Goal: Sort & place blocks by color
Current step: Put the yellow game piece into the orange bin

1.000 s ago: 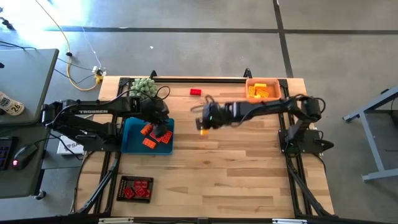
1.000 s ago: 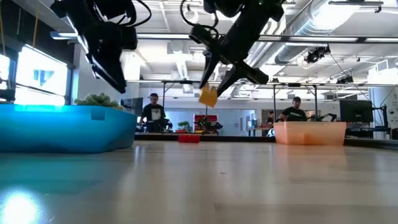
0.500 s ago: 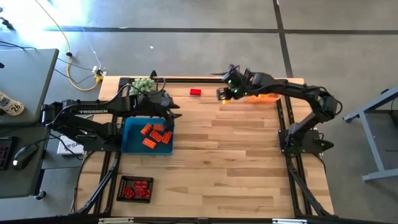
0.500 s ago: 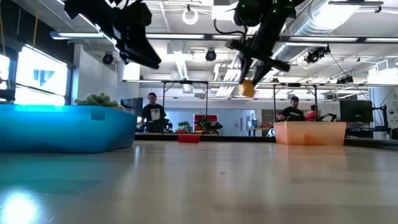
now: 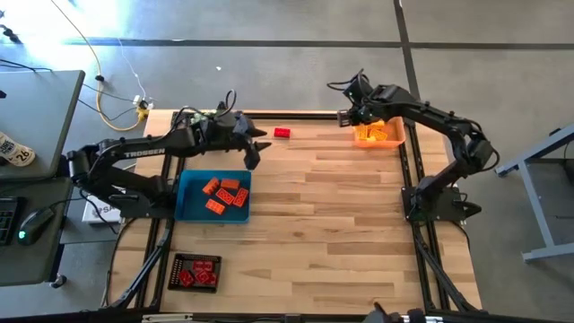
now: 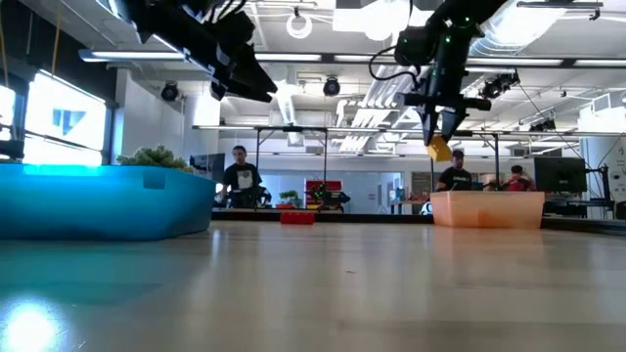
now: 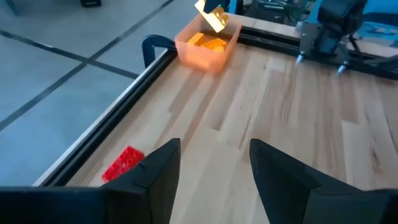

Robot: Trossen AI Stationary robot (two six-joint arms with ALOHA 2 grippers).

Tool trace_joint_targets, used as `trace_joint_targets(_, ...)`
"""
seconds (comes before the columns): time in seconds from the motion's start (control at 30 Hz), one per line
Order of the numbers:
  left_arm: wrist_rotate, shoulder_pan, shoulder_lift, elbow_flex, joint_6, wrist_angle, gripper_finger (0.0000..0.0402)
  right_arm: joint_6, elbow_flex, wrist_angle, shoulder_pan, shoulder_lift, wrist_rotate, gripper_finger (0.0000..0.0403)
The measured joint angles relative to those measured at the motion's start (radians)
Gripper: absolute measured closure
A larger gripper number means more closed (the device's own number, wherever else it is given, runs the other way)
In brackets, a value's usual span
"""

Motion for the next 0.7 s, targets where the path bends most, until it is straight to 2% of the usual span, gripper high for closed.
trace_joint_targets(0.1,0.015,0.027,0.055,0.047,0.009,0.002,0.0222,-0.034,0.0,-0.014,-0.034,0.0,0.006,0.0291)
trace_joint_targets(0.43,0.014,0.088,0.271,0.22,0.181,-0.001,0.0222,-0.079,-0.002,-0.084,-0.103,0.018,0.052,0.029)
trace_joint_targets(0.7,0.014,0.136,0.468,0.402,0.298,-0.13,0.0222,-0.125,-0.002,-0.111,-0.129,0.042,0.026,0.0283)
